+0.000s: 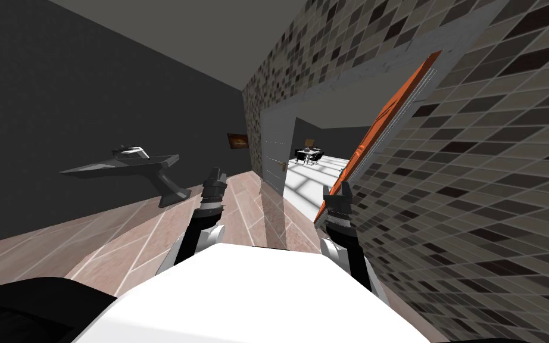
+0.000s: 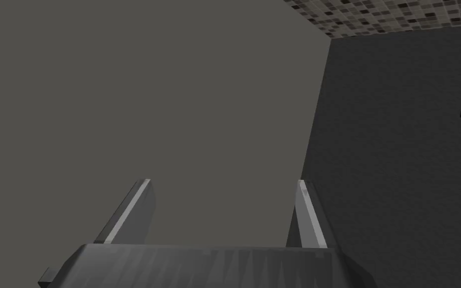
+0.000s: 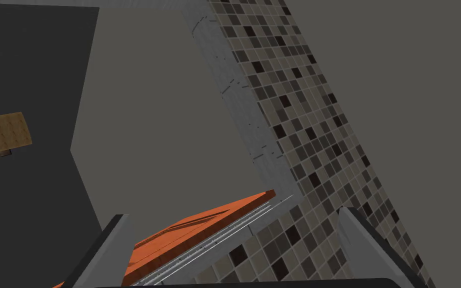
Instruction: Push the door open
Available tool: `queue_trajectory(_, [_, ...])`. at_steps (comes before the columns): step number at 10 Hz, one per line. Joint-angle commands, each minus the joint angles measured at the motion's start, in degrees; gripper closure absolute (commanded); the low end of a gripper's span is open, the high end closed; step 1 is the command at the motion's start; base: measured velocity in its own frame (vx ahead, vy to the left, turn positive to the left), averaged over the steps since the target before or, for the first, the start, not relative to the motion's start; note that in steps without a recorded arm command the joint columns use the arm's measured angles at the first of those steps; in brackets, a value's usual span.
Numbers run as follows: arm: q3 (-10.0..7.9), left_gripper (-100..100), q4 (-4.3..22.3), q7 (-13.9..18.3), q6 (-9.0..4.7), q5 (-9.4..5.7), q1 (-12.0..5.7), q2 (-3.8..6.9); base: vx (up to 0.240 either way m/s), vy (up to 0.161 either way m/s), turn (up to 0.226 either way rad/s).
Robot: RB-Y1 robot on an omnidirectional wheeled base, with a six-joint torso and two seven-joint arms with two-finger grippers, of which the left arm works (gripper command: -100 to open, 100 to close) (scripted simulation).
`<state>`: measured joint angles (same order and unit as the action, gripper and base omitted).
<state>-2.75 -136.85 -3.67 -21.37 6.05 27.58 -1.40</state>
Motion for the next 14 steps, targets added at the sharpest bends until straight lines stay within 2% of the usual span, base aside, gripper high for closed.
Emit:
queue_trajectory(1, [0.45, -100, 1.82, -0.04, -0.04, -0.47, -1.03, 0.79, 0.073, 0.014, -0.062])
queue_trajectory(8, [2.32, -100, 9.32, -0.22, -0.18, -2.39, -5.29, 3.16, 0.119, 0.032, -0.058])
queue_trajectory(9, [2.77, -100, 11.15, -0.27, -0.22, -2.86, -6.33, 3.57, 0.117, 0.025, -0.071])
queue_trajectory(12, [3.46, -100, 13.91, -0.33, -0.27, -3.57, -7.9, 4.17, 0.098, 0.034, -0.048])
queue_trajectory(14, [4.21, -100, 16.92, -0.41, -0.33, -4.35, -9.61, 4.73, 0.114, 0.047, -0.079])
